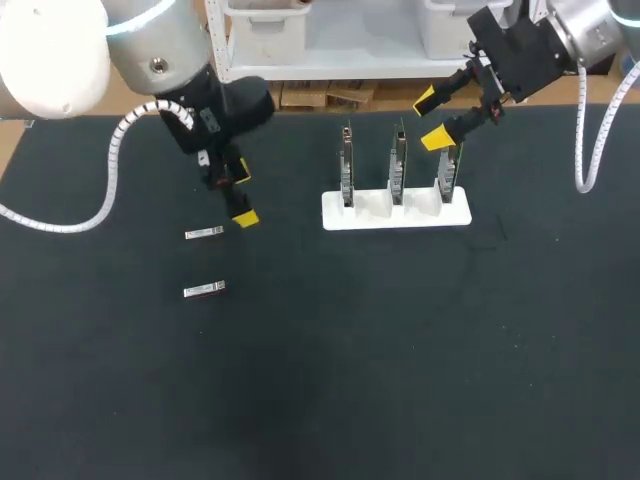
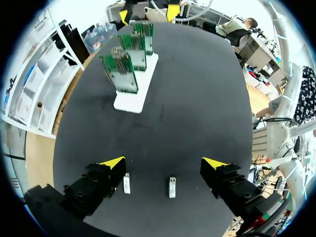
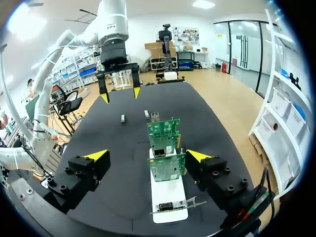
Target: Pick up the optical module with the left hand, and insert it into the network port with the right hand.
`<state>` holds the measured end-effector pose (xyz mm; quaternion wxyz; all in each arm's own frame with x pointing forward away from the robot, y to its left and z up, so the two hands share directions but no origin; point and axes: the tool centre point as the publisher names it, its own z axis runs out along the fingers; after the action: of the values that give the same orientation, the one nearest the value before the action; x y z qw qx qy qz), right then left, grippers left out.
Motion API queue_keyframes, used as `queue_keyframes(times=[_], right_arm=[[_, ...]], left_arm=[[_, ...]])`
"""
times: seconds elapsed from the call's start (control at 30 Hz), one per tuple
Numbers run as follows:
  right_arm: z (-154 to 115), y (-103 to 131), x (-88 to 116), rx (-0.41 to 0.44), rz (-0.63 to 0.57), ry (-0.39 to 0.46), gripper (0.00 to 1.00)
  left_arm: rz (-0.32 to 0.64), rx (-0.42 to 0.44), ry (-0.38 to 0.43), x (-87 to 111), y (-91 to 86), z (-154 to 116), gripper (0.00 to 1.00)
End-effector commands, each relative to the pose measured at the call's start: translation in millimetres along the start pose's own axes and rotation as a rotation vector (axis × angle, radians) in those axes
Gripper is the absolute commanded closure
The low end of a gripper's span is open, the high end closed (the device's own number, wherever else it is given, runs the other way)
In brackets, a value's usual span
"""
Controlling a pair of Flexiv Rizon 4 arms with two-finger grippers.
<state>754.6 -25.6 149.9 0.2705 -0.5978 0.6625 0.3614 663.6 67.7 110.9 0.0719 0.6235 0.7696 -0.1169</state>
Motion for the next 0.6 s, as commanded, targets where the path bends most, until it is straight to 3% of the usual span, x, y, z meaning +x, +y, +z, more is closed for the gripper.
queue_keyframes(times=[0.03, 0.3, 0.6], right_arm=[[0, 1, 0, 0.004, 0.001, 0.001, 0.0], [0, 1, 0, 0.004, 0.001, 0.001, 0.0], [0, 1, 0, 0.004, 0.001, 0.001, 0.0]], left_arm=[[-0.035, 0.013, 0.042, 9.8, -4.0, 3, 0.0], [-0.107, 0.069, 0.163, 25.9, -8.0, 14, 0.0], [-0.129, 0.057, 0.118, 28.6, -2.4, 14, 0.0]])
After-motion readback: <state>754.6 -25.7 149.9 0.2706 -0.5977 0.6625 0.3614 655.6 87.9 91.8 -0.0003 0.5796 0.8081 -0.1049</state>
